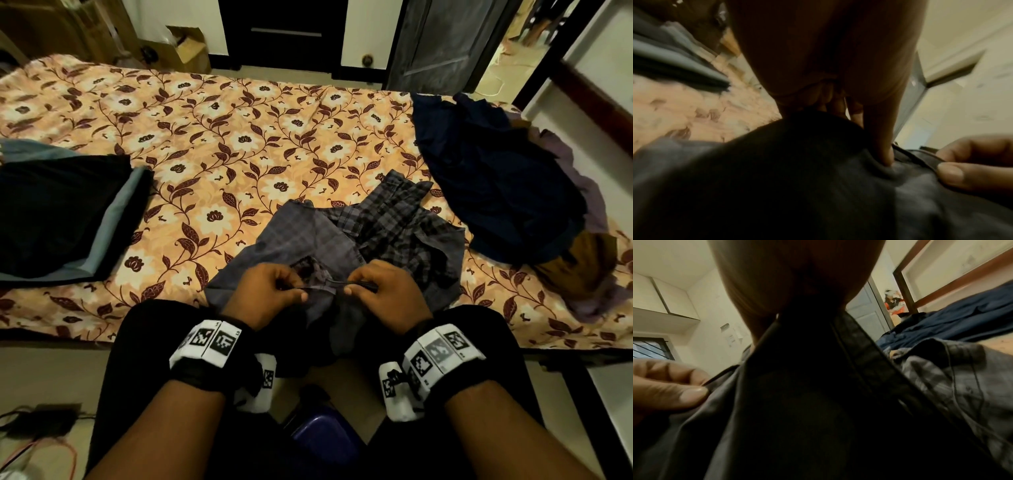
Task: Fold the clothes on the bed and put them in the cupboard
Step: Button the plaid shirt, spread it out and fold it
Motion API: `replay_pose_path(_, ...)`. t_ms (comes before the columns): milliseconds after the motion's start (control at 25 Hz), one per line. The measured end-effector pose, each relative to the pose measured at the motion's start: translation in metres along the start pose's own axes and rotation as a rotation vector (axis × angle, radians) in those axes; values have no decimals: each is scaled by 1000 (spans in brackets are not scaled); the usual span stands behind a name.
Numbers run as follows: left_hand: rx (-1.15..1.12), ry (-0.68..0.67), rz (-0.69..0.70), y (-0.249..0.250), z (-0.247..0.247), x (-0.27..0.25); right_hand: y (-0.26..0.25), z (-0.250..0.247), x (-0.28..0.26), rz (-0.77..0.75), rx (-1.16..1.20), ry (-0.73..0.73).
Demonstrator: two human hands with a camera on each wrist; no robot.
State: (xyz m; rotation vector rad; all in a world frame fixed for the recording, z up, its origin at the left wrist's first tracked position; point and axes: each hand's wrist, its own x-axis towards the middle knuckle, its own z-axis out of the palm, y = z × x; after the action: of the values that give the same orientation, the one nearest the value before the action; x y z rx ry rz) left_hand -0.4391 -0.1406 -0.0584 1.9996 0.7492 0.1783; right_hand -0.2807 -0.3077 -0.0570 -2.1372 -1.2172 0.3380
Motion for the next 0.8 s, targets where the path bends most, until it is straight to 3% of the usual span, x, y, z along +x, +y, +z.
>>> replay_pose_path(120,358,48,57,18,-24,14,9,-18,5,112,58,-149)
replay_pose_path(200,457,214,93,38,-47,26,0,-28,18,165,45,-189)
replay_pose_path(320,373,602,183,71,-92,48,-34,-64,56,90,100,8)
replay_pose_path(400,232,726,110,70,-100,53,-55,-79,71,25,317,153)
replay_pose_path(480,-4,657,-118,57,-71,44,-59,-70,69,43,571,189)
replay_pose_path(560,-526,446,-298,35,-18,14,-53,-31,40,157,792,60)
replay_pose_path(640,-833,297,-357,20,24,-7,-39,9,14,247,847,-21)
replay_pose_path(800,-954,141,-330,17,45,-20,-20,49,-13,421,914,134)
